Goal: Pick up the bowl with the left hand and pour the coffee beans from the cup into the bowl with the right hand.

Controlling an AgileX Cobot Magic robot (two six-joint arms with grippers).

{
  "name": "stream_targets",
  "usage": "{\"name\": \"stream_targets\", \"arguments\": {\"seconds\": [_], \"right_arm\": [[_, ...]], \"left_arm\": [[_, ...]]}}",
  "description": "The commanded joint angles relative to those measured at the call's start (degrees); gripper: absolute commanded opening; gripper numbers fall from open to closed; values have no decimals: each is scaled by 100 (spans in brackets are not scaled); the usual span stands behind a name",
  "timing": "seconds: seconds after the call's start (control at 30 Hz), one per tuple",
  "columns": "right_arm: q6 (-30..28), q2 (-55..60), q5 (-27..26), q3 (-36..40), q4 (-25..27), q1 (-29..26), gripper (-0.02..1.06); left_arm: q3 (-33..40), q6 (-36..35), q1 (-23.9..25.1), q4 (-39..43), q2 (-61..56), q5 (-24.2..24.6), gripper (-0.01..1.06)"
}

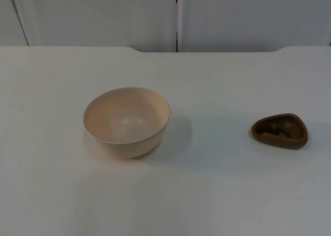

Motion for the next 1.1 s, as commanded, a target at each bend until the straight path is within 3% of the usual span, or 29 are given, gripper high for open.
{"name": "stream_targets", "arguments": {"seconds": [0.0,0.33,0.67,0.83,1.07], "right_arm": [[-8,-24,-20,2,26,-35,105],[-8,-24,-20,2,26,-35,105],[-8,-24,-20,2,26,-35,105],[-8,-24,-20,2,26,-35,105],[-8,-24,-20,2,26,-35,105]], "left_arm": [[-185,-46,18,60,203,-84,105],[-964,76,18,79,1097,-303,105],[-1249,87,18,53,1733,-540,105],[-1247,327,18,-231,1949,-579,105],[-1247,1092,18,-1229,2380,-592,105]]}}
